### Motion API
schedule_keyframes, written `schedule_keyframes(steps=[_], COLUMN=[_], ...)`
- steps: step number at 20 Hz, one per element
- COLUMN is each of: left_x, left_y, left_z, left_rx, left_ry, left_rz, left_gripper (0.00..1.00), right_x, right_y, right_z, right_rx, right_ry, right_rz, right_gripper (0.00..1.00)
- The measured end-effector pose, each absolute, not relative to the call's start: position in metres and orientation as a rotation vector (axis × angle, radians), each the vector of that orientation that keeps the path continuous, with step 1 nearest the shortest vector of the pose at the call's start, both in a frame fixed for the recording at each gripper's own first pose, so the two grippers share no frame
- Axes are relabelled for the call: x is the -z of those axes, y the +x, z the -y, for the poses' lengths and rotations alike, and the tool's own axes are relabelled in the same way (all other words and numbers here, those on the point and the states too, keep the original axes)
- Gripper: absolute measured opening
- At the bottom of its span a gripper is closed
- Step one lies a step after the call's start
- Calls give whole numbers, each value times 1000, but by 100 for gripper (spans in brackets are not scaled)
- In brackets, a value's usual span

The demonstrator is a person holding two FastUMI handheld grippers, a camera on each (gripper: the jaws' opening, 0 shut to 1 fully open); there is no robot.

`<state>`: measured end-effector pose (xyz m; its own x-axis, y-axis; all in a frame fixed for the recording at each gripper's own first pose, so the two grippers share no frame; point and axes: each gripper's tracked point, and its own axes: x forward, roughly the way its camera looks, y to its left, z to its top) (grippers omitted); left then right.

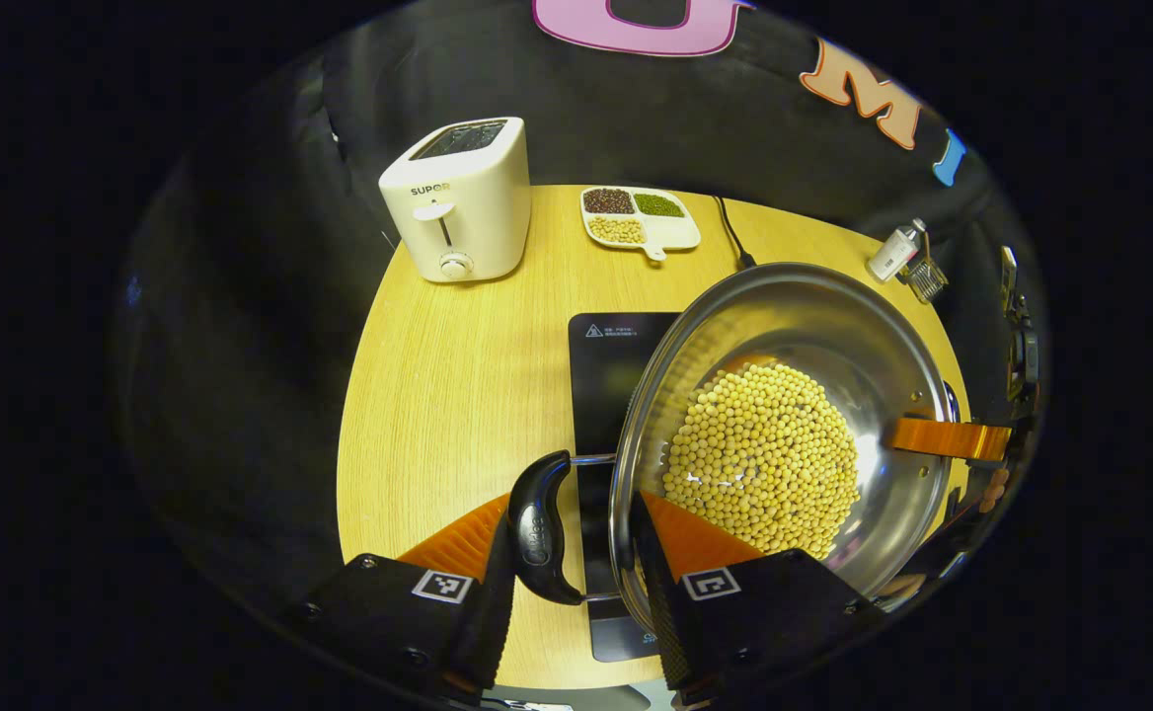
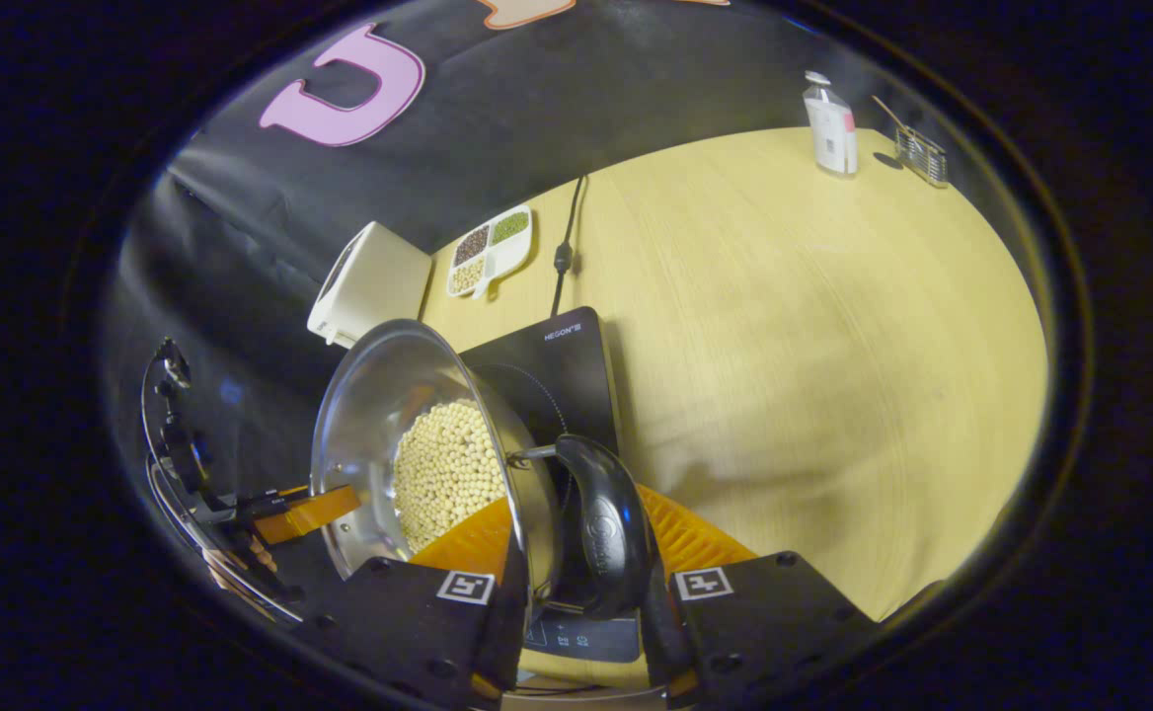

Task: First push the handle of the pot to place it horizontally, then grasp the pot with both hands and set it on the induction cooktop.

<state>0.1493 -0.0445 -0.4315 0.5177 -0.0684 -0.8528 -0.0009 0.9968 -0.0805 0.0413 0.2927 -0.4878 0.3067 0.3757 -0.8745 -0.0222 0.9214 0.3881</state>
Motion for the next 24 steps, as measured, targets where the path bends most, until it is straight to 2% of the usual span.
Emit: schedule_keyframes(steps=[1, 2, 3, 6, 7, 10, 11, 14, 15, 16, 23, 24], left_x=[431, 432, 431, 431, 431, 430, 429, 428, 428, 429, 428, 429], left_y=[149, 149, 149, 150, 150, 151, 151, 152, 153, 154, 155, 155], left_z=[44, 46, 46, 45, 45, 45, 45, 45, 45, 45, 45, 45], left_rx=[35, 31, 27, 11, 6, -6, -7, -6, -6, -4, 15, 17], left_ry=[-71, -68, -65, -68, -70, -64, -57, -44, -46, -47, -46, -46], left_rz=[-1028, -1032, -1035, -1044, -1045, -1047, -1048, -1040, -1038, -1035, -1026, -1025], left_gripper=[63, 63, 62, 63, 63, 63, 63, 63, 63, 64, 64, 64], right_x=[491, 494, 497, 504, 506, 512, 515, 516, 515, 515, 515, 515], right_y=[43, 45, 46, 49, 50, 51, 52, 53, 52, 52, 50, 51], right_z=[-294, -294, -295, -295, -296, -294, -295, -293, -293, -293, -293, -292], right_rx=[-267, -264, -264, -263, -260, -255, -253, -256, -259, -263, -263, -262], right_ry=[332, 334, 336, 338, 337, 335, 336, 354, 356, 362, 392, 391], right_rz=[-1242, -1246, -1248, -1259, -1262, -1273, -1276, -1277, -1276, -1273, -1276, -1275], right_gripper=[46, 51, 46, 46, 52, 49, 52, 52, 46, 52, 52, 46])
